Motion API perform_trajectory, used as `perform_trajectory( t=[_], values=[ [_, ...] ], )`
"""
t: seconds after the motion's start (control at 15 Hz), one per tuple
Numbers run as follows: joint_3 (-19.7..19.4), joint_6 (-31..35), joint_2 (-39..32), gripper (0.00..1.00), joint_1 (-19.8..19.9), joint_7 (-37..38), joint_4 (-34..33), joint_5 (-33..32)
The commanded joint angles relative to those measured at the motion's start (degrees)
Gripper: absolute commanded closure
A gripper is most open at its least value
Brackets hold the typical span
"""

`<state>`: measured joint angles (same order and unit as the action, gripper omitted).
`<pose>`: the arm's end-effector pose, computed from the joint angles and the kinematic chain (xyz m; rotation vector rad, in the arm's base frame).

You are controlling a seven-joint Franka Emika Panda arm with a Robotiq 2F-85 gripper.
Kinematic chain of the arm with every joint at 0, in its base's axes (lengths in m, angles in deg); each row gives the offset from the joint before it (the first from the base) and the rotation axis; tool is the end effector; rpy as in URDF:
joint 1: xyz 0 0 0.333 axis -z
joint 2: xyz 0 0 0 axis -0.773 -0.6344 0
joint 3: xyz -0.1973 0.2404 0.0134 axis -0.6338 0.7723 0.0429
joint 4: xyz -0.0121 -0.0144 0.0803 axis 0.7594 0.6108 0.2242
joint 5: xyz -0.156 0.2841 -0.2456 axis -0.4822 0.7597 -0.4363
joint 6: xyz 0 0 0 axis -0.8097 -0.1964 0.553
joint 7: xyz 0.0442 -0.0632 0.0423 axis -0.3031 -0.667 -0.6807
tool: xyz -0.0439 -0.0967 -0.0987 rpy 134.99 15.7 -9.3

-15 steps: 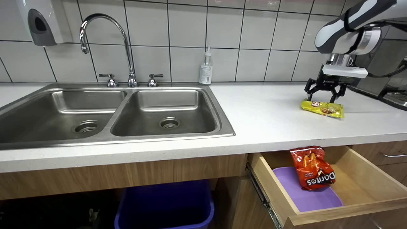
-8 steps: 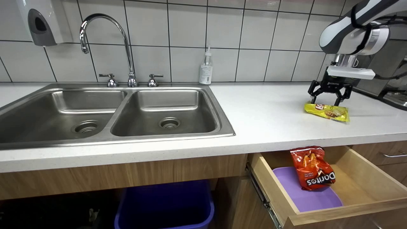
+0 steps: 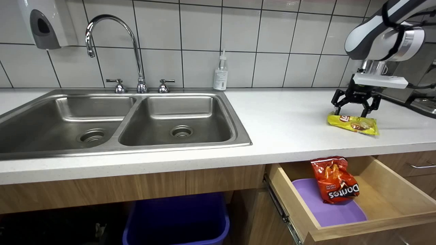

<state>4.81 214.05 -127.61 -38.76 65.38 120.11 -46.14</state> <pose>0.6612 -0.2249 0.1727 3.0660 -0.6770 -0.0801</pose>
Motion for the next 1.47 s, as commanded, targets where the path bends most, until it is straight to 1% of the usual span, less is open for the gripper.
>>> perform_trajectory(
  t=[0.0,1.0,1.4],
  values=[
    [0.03,3.19,5.32,0.00,-1.25,0.82,8.12,-0.92],
    [-0.57,12.50,16.97,0.00,-4.73,3.88,28.30,-1.36],
    [-1.38,15.42,20.75,0.00,-5.53,6.43,34.84,-2.49]
  ],
)
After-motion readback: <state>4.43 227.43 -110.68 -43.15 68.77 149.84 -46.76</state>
